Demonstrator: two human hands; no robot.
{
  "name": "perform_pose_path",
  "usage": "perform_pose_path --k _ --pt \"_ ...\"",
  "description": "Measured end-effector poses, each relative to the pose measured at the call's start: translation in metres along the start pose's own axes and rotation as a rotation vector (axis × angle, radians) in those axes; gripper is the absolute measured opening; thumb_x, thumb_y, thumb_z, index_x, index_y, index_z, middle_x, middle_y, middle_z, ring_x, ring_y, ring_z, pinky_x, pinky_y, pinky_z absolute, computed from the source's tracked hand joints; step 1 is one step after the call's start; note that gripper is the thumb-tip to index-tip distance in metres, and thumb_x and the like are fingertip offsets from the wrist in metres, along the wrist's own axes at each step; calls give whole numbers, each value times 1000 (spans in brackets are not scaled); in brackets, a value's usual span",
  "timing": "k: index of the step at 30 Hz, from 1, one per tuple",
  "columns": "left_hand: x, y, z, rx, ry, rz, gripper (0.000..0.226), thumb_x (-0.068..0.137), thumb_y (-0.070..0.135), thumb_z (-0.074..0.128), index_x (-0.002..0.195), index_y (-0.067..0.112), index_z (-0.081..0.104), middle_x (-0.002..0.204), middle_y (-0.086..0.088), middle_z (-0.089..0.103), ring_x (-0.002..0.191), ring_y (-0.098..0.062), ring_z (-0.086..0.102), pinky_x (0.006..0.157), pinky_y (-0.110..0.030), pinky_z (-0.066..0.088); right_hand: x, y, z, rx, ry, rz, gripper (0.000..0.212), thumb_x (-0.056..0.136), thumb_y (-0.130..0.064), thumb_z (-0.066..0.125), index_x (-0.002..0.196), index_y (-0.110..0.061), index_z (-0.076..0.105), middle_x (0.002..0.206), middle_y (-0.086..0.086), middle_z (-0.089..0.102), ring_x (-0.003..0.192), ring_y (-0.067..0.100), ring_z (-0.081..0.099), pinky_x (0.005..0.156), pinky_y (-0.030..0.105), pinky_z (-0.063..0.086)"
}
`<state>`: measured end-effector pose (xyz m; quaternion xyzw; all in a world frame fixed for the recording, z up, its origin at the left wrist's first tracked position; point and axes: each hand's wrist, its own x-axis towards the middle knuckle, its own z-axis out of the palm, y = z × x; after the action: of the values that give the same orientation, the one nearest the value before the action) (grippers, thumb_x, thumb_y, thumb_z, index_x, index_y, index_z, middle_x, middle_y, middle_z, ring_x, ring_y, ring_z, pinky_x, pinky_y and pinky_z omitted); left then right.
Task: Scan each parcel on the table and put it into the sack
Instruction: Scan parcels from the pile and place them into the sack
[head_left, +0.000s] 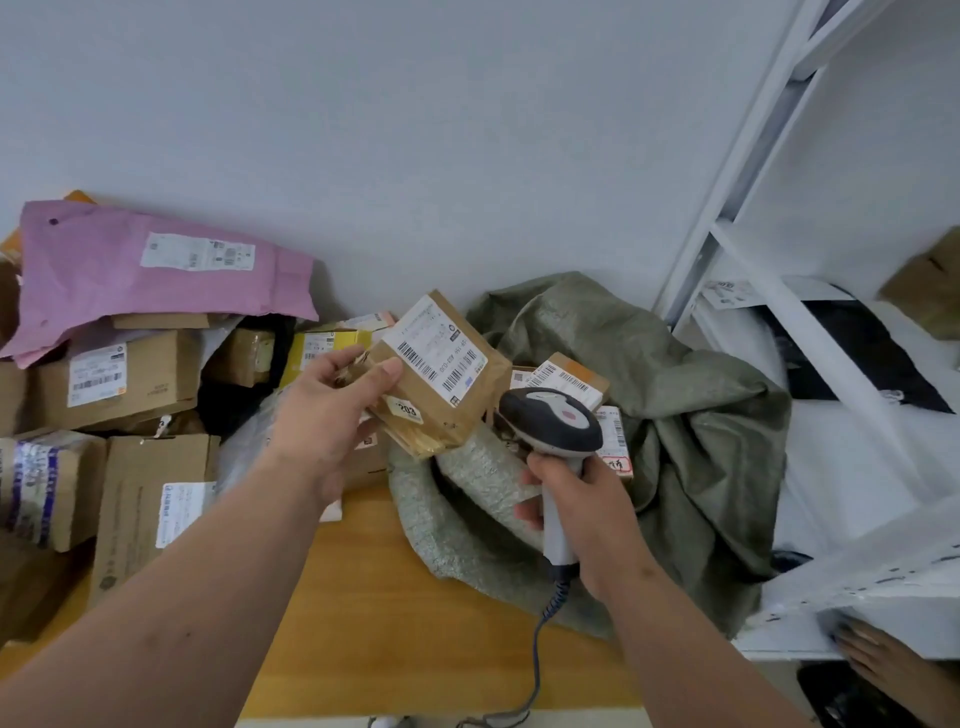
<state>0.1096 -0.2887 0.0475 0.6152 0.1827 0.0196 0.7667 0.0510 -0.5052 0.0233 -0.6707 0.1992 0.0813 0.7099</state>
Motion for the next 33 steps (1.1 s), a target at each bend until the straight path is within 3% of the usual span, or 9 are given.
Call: perform_pose_path --k 6,11,16,19,22,26,28,30,33 --pt "47 13 49 179 -2 130 62 77 26 83 132 22 54 113 2 65 97 -17 70 84 -37 59 38 -22 6 81 114 -17 2 95 -16 62 96 -16 62 83 5 74 63 18 69 62 31 56" --pt "92 4 75 526 -28 241 67 78 37 81 134 23 48 132 2 50 115 -17 56 100 -41 51 72 -32 9 48 222 -20 4 92 -19 63 90 -16 64 92 10 72 65 21 71 75 41 58" --pt "117 -24 94 931 -260 105 70 83 47 72 138 16 42 154 -3 24 131 -26 43 109 -44 41 98 -35 7 25 317 -9 6 90 -23 65 88 -18 65 92 11 74 72 25 73 65 36 57" --pt "130 -26 98 1062 -253 55 56 87 65 54 124 23 49 138 -2 41 113 -25 54 98 -52 47 111 -43 -1 36 317 25 7 93 -22 64 91 -16 63 93 7 73 71 19 72 58 28 58" --pt "147 -17 107 1198 -208 27 40 90 60 48 109 25 50 109 0 52 101 -23 56 97 -52 45 132 -53 -12 -11 320 36 11 93 -26 64 97 -16 63 97 7 72 62 15 71 69 37 60" --pt "171 -10 119 1102 -239 -205 57 79 56 44 126 23 47 105 -3 61 100 -27 60 94 -48 47 168 -66 -25 -56 316 21 16 92 -29 66 98 -16 63 86 4 70 72 20 74 75 41 59" --pt "173 -7 126 945 -221 -323 55 89 47 49 135 15 44 106 -7 60 92 -23 59 76 -34 48 185 -73 -31 -75 303 14 13 91 -30 66 93 -19 61 83 6 70 82 26 74 82 45 59" --pt "176 -8 129 782 -193 -463 40 94 32 56 126 8 50 100 -11 61 84 -22 58 66 -30 44 201 -78 -36 -99 277 15 13 91 -32 66 92 -21 60 84 7 70 82 26 74 80 43 59" --pt "177 -8 127 656 -173 -549 22 93 29 60 98 8 54 88 -13 63 79 -24 60 66 -31 45 228 -83 -43 -122 210 33 15 91 -33 67 101 -23 60 94 7 70 83 23 73 79 40 60"
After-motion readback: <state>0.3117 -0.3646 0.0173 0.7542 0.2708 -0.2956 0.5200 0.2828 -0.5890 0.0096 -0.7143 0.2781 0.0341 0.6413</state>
